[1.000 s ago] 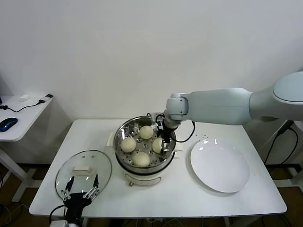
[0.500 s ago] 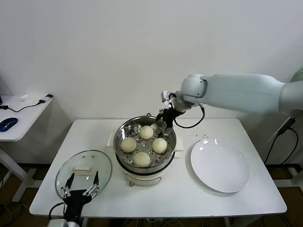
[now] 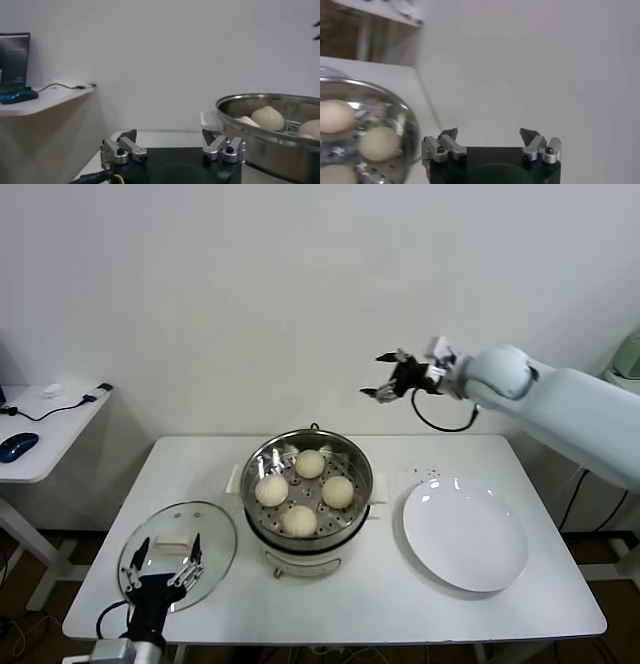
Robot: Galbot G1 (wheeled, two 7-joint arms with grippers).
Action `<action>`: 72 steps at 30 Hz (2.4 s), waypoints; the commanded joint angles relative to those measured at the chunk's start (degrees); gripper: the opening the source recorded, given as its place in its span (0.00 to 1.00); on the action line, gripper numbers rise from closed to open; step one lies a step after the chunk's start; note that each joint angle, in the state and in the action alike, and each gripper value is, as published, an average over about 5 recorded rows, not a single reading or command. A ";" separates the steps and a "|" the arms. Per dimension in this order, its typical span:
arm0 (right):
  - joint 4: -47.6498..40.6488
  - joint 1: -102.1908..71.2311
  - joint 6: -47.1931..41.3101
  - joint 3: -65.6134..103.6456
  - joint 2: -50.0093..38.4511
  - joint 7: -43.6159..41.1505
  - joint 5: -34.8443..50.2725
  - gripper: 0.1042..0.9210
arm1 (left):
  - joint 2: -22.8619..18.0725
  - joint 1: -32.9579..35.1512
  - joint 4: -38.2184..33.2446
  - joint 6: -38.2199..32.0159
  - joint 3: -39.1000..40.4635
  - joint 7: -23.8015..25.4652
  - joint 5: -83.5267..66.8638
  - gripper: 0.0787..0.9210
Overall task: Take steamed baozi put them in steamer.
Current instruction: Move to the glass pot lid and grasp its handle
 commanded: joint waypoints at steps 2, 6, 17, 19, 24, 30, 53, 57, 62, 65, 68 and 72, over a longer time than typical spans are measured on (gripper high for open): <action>7.36 -61.52 7.33 59.97 -9.79 10.83 -14.33 0.88 | -0.04 -1.74 2.17 -1.66 -0.71 -0.77 -0.63 0.88; 9.38 -77.57 9.31 76.46 -1.19 12.00 -15.78 0.88 | 0.16 -1.89 3.69 -2.75 -0.62 -1.36 -0.54 0.88; 9.37 -94.56 20.92 86.94 18.93 9.47 -18.96 0.88 | 0.89 -2.80 5.16 -2.30 -0.15 -6.74 11.28 0.88; 9.20 -95.85 21.86 86.87 21.40 8.73 -19.63 0.88 | 1.20 -3.07 5.43 -1.82 -0.29 -7.88 14.55 0.88; 9.73 -98.52 23.71 86.66 27.35 7.55 -23.18 0.88 | 1.71 -3.91 7.75 -3.79 -1.24 -8.86 21.80 0.88; 11.09 -99.94 24.05 85.89 31.44 7.98 -24.24 0.88 | 2.43 -4.70 11.85 -6.87 -1.04 -12.47 31.06 0.88; 12.05 -98.59 21.82 83.99 32.87 9.59 -27.75 0.88 | 11.77 -12.05 42.57 -11.90 -0.61 -26.28 80.82 0.88; 12.03 -98.37 21.73 84.00 33.23 9.81 -27.88 0.88 | 11.84 -13.41 43.91 -11.45 -0.55 -26.18 81.51 0.88; 11.92 -98.46 21.72 84.08 33.58 9.91 -28.27 0.88 | 11.91 -15.49 44.40 -10.73 -0.52 -25.94 81.54 0.88; 11.89 -98.64 21.74 84.21 33.71 9.94 -28.56 0.88 | 12.12 -16.85 44.26 -10.03 -0.47 -25.11 81.04 0.88; 11.83 -98.70 21.74 84.32 33.78 9.93 -28.88 0.88 | 12.38 -18.03 44.08 -9.27 -0.20 -23.82 80.35 0.88; 12.07 -98.77 21.76 84.38 33.91 9.87 -29.32 0.88 | 12.23 -19.26 43.86 -8.60 0.36 -22.66 80.16 0.88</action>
